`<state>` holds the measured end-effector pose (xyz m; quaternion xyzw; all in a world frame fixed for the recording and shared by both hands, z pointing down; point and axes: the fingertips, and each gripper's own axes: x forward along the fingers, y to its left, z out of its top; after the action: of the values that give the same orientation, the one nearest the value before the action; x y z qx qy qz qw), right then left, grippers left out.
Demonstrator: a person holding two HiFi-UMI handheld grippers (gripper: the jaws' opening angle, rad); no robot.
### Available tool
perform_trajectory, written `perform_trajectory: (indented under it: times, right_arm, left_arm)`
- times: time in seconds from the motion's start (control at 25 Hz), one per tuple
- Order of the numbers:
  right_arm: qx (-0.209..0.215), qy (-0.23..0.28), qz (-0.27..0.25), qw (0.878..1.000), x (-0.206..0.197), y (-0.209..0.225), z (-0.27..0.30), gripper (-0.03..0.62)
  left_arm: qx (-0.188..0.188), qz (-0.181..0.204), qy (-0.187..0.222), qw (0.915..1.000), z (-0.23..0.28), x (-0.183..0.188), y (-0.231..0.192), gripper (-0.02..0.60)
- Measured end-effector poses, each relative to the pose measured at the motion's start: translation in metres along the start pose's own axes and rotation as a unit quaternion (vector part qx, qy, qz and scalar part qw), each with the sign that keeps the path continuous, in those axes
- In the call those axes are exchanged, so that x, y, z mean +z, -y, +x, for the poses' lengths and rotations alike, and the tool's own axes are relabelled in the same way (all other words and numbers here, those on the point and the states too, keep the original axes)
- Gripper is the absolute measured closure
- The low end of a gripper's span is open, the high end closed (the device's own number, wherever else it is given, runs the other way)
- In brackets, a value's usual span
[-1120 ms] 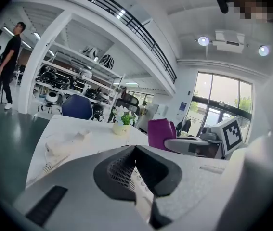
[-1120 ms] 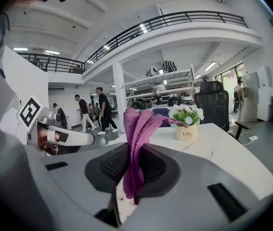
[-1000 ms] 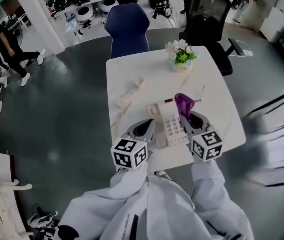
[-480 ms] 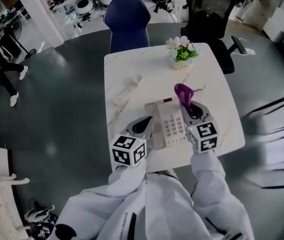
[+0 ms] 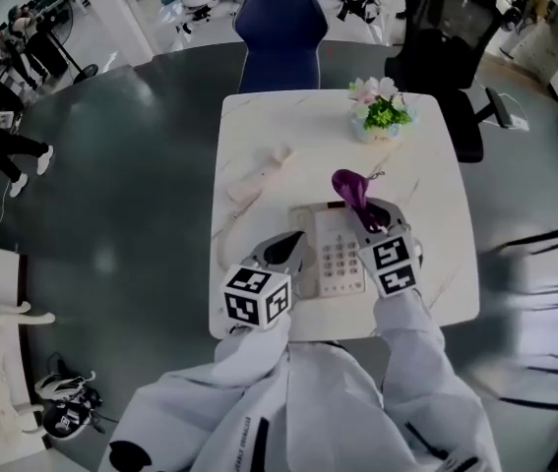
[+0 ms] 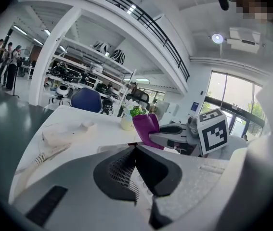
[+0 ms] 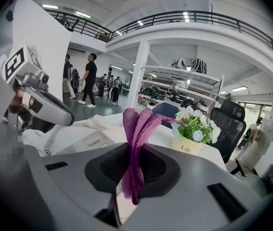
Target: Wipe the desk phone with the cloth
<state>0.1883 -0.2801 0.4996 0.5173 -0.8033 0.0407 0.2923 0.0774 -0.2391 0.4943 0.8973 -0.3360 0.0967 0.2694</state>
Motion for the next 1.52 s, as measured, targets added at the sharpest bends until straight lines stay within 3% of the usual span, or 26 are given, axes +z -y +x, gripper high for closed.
perform_trajectory:
  times: [0.6,1.52]
  right_arm:
    - [0.108,-0.043,-0.035,0.993,-0.028,-0.039,0.027,0.554]
    - [0.142,-0.07,-0.032,0.987,-0.045,-0.058,0.016,0.554]
  left_arm:
    - [0.048,-0.028,0.008,0.9984,-0.004,-0.014,-0.008,0.583]
    - [0.075,-0.033,0.02,0.9965,-0.027,-0.027,0.001,0.583]
